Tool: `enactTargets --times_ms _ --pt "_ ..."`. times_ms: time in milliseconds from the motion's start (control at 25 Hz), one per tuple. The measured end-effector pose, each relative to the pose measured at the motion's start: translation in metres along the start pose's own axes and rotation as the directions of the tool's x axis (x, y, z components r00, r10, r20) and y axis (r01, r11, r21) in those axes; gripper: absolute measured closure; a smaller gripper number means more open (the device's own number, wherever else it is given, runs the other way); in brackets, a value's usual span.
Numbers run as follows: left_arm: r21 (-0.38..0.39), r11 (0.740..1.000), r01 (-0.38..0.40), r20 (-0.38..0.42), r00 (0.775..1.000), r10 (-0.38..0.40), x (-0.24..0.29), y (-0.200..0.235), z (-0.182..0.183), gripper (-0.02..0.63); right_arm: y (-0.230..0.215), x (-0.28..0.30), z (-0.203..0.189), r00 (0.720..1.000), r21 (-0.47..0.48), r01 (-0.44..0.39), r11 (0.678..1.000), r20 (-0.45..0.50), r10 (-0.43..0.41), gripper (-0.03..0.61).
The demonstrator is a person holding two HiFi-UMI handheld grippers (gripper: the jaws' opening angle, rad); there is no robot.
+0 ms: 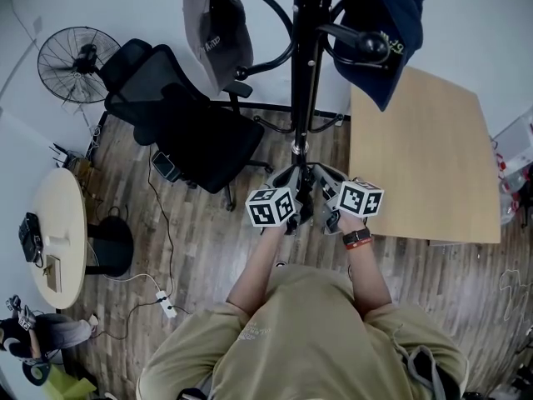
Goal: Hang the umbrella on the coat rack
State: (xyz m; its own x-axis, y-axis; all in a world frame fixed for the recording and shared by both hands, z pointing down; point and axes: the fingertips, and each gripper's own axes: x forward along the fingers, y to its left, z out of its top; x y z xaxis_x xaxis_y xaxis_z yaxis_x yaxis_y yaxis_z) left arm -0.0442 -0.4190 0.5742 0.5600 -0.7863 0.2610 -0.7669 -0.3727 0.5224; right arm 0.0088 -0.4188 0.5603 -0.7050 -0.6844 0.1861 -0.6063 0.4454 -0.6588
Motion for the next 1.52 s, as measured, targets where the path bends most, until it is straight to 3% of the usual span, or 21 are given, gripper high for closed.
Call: enactTargets --times_ms 160,360,680,880,1360,1520 --pt "-0.073 0.997 0.010 -0.010 1.000 -0.011 0.002 0.006 -0.007 0.591 -0.003 0.004 -0.008 1.000 0.007 0.002 1.000 -0.021 -0.001 0.561" --pt "-0.085 0.996 0.000 -0.035 0.999 -0.003 0.004 0.012 -0.018 0.589 -0.006 0.010 -0.021 0.998 -0.006 0.014 1.000 -0.062 -0.014 0.561" --pt "-0.052 0.999 0.007 -0.055 0.998 -0.010 0.005 0.013 -0.025 0.589 -0.008 0.016 -0.030 0.996 -0.025 0.026 0.999 -0.083 -0.028 0.560" --pt "0.019 0.998 0.065 -0.121 0.991 -0.063 0.008 0.004 -0.038 0.589 -0.009 0.019 -0.036 0.995 -0.029 0.050 0.998 -0.088 -0.053 0.558" --pt "0.036 0.998 0.053 -0.112 0.993 -0.049 -0.001 0.005 -0.041 0.588 -0.009 0.014 -0.042 0.995 -0.008 0.057 0.998 -0.080 -0.058 0.538" --pt "0.029 0.999 0.040 -0.078 0.996 -0.038 -0.009 0.007 -0.034 0.589 -0.008 0.006 -0.038 0.997 0.006 0.062 0.998 -0.056 -0.062 0.562"
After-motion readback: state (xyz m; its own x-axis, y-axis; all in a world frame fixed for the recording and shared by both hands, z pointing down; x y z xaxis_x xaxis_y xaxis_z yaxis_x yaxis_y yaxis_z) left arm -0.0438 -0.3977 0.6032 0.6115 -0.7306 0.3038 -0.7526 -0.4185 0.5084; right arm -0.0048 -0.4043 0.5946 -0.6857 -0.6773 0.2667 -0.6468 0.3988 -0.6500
